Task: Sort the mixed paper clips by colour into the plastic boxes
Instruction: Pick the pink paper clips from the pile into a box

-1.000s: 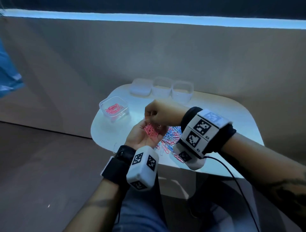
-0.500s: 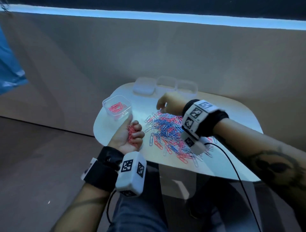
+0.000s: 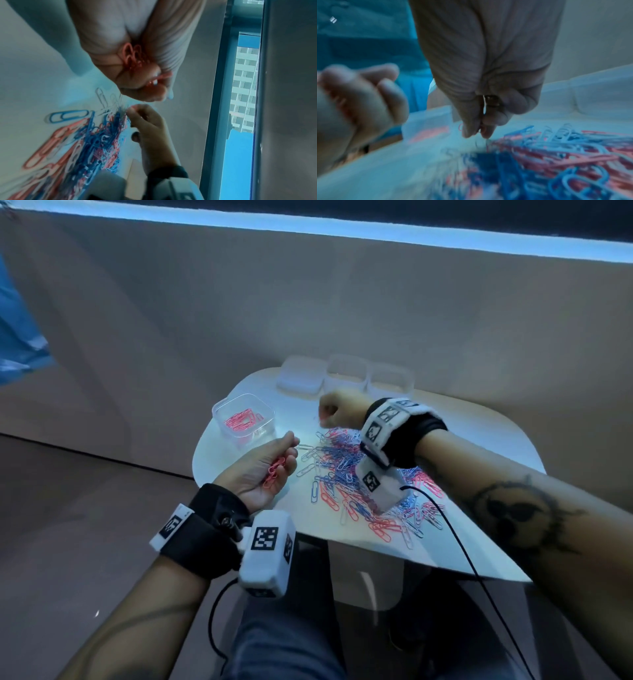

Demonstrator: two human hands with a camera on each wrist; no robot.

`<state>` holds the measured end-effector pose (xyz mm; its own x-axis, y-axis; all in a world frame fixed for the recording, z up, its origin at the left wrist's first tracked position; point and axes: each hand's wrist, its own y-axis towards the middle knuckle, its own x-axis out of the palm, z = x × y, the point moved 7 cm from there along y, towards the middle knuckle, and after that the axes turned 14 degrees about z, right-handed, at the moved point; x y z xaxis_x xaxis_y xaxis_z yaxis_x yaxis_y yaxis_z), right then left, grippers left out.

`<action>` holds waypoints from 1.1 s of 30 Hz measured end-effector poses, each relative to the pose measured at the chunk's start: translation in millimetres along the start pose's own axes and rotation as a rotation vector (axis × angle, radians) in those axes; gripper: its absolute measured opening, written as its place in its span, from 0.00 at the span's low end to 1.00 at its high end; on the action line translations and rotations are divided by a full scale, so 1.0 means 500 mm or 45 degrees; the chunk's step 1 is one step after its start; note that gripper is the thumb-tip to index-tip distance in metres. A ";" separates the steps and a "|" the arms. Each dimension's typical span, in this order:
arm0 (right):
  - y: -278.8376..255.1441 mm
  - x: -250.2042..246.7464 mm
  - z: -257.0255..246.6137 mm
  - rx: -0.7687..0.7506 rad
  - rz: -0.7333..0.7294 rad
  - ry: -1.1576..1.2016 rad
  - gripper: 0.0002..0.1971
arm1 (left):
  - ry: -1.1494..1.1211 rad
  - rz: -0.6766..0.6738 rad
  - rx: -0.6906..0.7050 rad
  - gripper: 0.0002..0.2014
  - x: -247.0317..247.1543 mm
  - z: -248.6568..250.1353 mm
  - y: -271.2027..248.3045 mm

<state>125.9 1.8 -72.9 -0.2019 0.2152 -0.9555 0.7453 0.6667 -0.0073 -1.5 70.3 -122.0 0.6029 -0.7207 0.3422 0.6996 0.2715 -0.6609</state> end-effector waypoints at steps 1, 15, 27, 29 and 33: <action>0.002 -0.022 0.018 0.046 0.065 0.030 0.11 | 0.015 0.009 0.019 0.10 -0.002 0.001 0.001; 0.023 0.021 0.048 0.015 -0.090 -0.170 0.16 | 0.589 0.114 0.185 0.17 0.021 0.008 0.010; 0.012 0.023 0.025 -0.141 -0.083 -0.183 0.13 | 0.797 0.130 0.312 0.19 0.047 0.002 0.015; 0.015 0.026 0.020 -0.170 -0.093 -0.254 0.13 | 0.784 0.138 0.318 0.19 0.040 0.004 0.014; 0.014 0.025 0.012 -0.213 -0.082 -0.392 0.11 | 0.775 0.144 0.342 0.19 0.034 0.010 0.011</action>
<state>132.4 4.8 -86.9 -0.0251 -0.0391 -0.9989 0.6178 0.7850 -0.0463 14.6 62.7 -116.2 0.4097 -0.8880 -0.2087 0.7633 0.4590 -0.4546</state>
